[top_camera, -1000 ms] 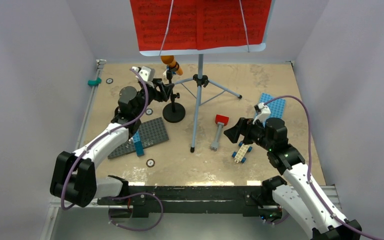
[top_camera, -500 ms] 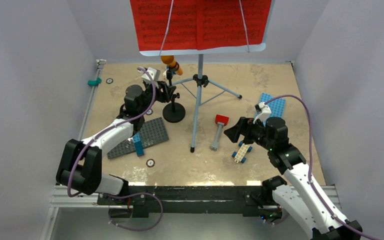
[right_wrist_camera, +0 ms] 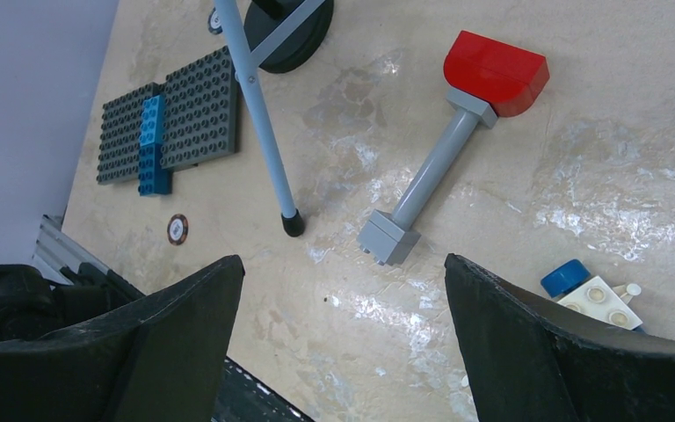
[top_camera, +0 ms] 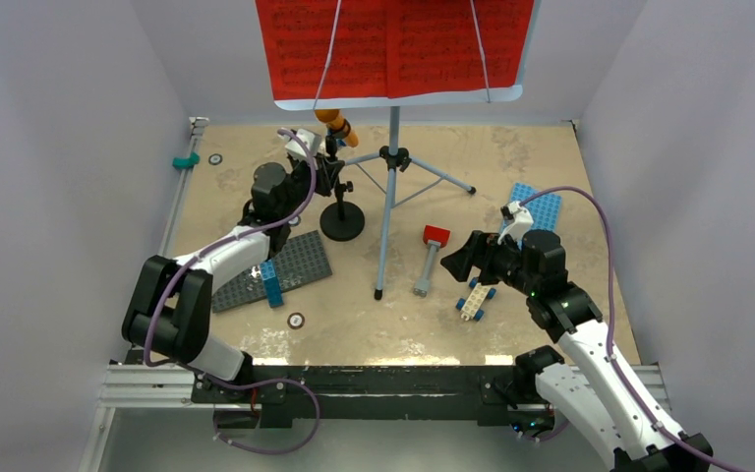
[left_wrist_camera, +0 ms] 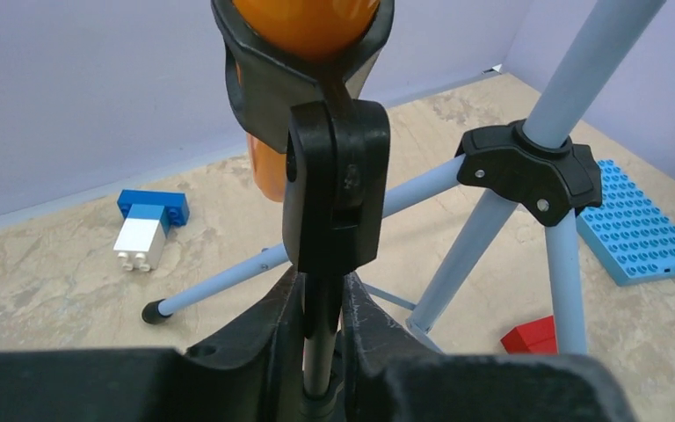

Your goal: Pack up the instrument practice props

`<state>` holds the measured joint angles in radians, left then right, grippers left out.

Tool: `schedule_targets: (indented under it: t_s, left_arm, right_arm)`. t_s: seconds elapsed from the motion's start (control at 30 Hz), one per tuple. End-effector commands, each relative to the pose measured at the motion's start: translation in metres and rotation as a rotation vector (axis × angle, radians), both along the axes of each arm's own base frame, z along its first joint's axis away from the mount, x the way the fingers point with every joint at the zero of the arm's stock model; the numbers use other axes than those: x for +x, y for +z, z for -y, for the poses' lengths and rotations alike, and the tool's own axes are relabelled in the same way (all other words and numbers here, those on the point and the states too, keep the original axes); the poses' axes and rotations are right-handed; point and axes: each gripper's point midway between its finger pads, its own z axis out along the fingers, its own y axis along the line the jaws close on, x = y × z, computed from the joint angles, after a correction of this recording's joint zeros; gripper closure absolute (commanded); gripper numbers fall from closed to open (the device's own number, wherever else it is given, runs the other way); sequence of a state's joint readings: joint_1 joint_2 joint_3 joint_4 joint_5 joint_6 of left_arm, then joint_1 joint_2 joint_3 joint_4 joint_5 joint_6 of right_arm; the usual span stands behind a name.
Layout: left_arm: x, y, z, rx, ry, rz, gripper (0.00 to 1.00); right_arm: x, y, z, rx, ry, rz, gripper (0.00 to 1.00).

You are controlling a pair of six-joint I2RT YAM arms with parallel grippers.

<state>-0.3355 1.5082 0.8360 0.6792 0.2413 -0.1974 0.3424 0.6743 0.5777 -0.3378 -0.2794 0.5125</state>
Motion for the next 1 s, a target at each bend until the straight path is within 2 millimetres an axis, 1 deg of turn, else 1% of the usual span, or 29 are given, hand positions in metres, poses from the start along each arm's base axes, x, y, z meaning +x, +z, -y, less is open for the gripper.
schedule_targets:
  t_s: [0.0, 0.1, 0.13, 0.3, 0.4, 0.5, 0.6, 0.77, 0.8, 0.87, 0.97]
  left_arm:
    - [0.005, 0.036, 0.006, -0.027, -0.024, 0.118, 0.85]
    - [0.001, 0.037, 0.004, -0.024, -0.017, 0.127, 0.98]
    - [-0.001, 0.039, 0.003, -0.024, -0.014, 0.132, 1.00]
    - [-0.016, 0.059, -0.008, -0.035, 0.015, 0.173, 1.00]
    - [-0.031, 0.077, -0.017, -0.046, 0.034, 0.209, 1.00]
    - [-0.048, 0.090, -0.026, -0.063, 0.054, 0.219, 1.00]
    - [-0.068, 0.092, -0.033, -0.075, 0.067, 0.208, 1.00]
    - [-0.105, 0.087, -0.044, -0.103, 0.079, 0.197, 1.00]
    - [-0.111, 0.087, -0.046, -0.105, 0.076, 0.197, 1.00]
    - [-0.125, 0.093, -0.047, -0.114, 0.059, 0.208, 1.00]
    - [-0.148, 0.097, -0.039, -0.129, -0.017, 0.194, 1.00]
  right_arm:
    - [0.004, 0.019, -0.001, 0.007, -0.003, 0.046, 0.11]
    - [0.003, 0.019, -0.001, 0.008, -0.003, 0.048, 0.11]
    - [0.004, 0.020, -0.001, 0.008, -0.002, 0.049, 0.11]
    - [0.003, 0.022, -0.001, 0.012, 0.000, 0.055, 0.11]
    - [0.002, 0.025, -0.002, 0.017, 0.004, 0.062, 0.11]
    - [0.001, 0.027, -0.003, 0.027, 0.011, 0.065, 0.11]
    - [-0.001, 0.032, -0.005, 0.041, 0.019, 0.076, 0.11]
    - [-0.004, 0.035, -0.005, 0.052, 0.027, 0.086, 0.11]
    - [-0.004, 0.036, -0.006, 0.056, 0.028, 0.089, 0.11]
    - [-0.005, 0.036, -0.007, 0.065, 0.034, 0.090, 0.11]
    - [-0.009, 0.037, -0.010, 0.076, 0.055, 0.085, 0.11]
